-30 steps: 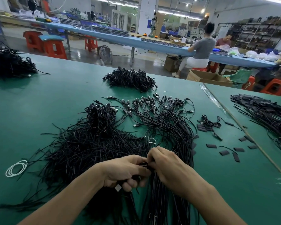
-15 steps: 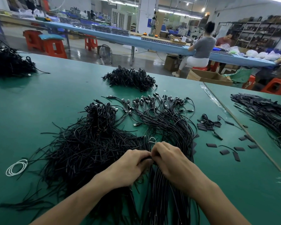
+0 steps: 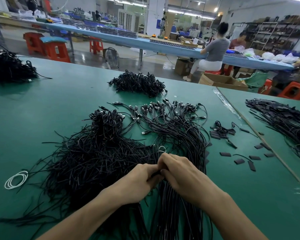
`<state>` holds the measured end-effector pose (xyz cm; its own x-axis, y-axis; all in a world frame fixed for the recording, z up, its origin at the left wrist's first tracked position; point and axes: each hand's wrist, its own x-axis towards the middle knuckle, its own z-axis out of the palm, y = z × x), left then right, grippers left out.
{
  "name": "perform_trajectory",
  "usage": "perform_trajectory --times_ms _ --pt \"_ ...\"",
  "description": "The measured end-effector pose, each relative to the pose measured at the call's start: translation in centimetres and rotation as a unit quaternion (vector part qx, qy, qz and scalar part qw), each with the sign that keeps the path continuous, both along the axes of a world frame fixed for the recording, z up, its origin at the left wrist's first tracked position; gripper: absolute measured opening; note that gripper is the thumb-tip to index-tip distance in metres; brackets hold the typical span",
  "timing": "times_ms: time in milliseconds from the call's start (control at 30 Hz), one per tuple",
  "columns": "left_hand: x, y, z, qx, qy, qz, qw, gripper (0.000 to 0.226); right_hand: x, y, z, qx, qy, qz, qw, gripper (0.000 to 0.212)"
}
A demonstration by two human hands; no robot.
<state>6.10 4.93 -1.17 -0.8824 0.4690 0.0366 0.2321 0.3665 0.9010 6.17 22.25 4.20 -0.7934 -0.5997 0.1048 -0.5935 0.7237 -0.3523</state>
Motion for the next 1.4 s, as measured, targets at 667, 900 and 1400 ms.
perform_trajectory --times_ms 667,900,1400 --pt "-0.2 0.2 0.9 -0.028 -0.045 0.048 0.997 0.049 0.0 -0.8 -0.3 -0.034 0.118 -0.024 0.992 0.036" --pt "-0.6 1.3 0.8 0.254 -0.087 0.088 0.959 0.024 0.2 -2.5 -1.1 -0.336 0.069 -0.187 0.92 0.042" --pt "-0.5 0.7 3.0 0.368 -0.098 0.102 0.919 0.049 0.1 -2.5 -0.9 -0.505 -0.226 -0.15 0.819 0.035"
